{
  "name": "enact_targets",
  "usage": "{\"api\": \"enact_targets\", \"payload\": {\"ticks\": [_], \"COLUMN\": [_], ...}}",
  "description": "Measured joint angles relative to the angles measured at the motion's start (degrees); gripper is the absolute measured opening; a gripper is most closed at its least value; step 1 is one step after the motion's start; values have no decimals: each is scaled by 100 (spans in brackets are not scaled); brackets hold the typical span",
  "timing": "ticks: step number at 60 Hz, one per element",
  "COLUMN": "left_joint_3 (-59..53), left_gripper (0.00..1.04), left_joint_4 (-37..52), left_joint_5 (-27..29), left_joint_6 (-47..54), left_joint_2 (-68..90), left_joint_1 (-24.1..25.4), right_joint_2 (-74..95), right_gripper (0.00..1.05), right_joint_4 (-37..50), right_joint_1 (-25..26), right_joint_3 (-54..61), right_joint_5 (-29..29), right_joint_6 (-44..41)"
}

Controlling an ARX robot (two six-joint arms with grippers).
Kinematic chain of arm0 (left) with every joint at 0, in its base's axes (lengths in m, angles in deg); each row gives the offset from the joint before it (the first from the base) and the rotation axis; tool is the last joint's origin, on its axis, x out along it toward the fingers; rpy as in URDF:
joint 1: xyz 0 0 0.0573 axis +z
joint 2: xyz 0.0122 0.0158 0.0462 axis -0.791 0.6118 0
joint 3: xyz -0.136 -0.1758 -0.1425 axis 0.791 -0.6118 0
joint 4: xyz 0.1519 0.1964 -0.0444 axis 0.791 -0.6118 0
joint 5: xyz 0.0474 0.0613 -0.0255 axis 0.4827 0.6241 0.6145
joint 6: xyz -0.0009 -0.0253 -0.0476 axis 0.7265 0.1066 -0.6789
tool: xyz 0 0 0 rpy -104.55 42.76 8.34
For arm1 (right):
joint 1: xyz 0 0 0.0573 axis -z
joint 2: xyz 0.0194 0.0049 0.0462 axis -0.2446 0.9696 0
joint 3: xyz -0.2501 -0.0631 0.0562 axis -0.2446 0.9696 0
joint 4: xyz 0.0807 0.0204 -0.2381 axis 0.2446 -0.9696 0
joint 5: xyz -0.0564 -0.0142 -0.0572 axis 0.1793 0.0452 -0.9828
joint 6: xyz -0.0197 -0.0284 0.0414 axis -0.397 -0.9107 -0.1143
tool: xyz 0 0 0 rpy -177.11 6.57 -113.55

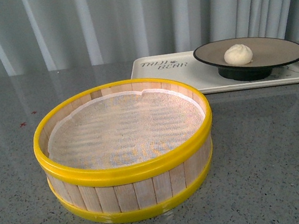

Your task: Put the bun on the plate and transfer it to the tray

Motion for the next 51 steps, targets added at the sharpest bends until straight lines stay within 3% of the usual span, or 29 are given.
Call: {"api": "enact_targets", "payload": {"ticks": [19, 51], "left_joint_3": [0, 0], "left_gripper": [98, 98], "left_joint_4": [0, 0], "left_joint_5": [0, 0], "left_joint_6": [0, 0], "left_joint_2": [0, 0], "left_joint_1": [0, 0], "right_joint_2": [0, 0], "right_gripper": [97, 96], "right_joint_4": [0, 0], "right_joint_1": [0, 0], "right_joint_3": [0, 0], "right_joint_5": [0, 0], "right_joint_6": [2, 4]}}
